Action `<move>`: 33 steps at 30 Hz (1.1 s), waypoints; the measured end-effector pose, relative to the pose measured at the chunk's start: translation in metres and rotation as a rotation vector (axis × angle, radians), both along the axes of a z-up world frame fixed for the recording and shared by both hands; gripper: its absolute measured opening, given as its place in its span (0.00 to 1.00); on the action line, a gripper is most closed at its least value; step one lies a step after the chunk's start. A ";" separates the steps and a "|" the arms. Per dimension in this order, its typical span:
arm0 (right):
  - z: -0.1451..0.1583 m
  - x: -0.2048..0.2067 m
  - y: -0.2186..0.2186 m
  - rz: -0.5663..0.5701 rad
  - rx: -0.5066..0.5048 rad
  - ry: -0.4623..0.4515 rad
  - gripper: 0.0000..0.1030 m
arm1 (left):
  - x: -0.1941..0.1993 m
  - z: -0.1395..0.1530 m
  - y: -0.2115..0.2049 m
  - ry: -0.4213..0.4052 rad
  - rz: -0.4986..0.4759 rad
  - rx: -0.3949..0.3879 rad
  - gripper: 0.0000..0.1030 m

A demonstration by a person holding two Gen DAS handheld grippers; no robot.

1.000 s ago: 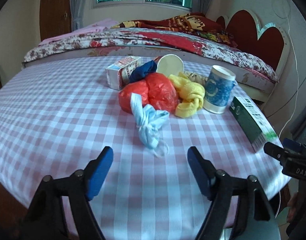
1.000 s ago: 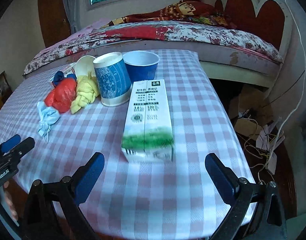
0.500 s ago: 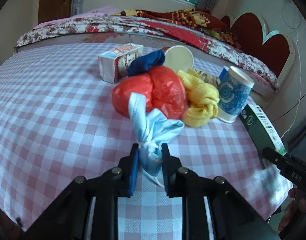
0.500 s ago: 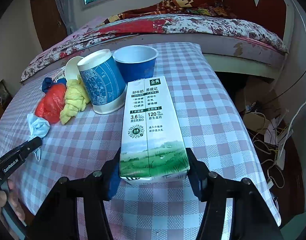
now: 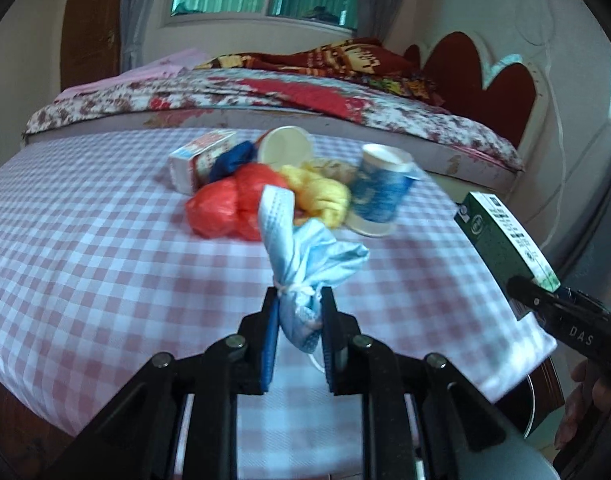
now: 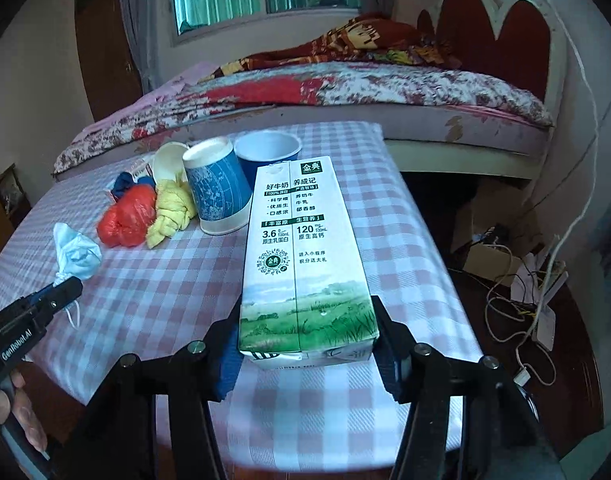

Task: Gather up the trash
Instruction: 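Carry the carton and mask over the black bin while both tools open to drop them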

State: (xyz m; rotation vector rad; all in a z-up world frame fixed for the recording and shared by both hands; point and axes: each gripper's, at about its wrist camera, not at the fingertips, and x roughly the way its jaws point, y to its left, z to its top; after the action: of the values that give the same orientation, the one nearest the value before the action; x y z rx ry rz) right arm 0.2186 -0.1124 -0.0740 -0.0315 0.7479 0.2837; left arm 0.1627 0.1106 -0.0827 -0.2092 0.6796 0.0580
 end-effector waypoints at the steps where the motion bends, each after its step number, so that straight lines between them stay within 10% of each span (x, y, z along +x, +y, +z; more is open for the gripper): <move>1: 0.003 -0.005 -0.004 -0.004 0.004 -0.003 0.56 | -0.003 0.002 -0.006 -0.004 -0.011 0.004 0.19; 33: 0.010 -0.148 -0.203 -0.295 0.070 -0.038 0.56 | -0.057 0.016 -0.220 -0.036 -0.440 0.072 0.19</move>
State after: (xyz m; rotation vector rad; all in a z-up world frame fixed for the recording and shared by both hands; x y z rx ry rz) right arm 0.0711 -0.3153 -0.0642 0.1388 0.6941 0.0280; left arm 0.1056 -0.1096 -0.0669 0.0116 0.6739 -0.3419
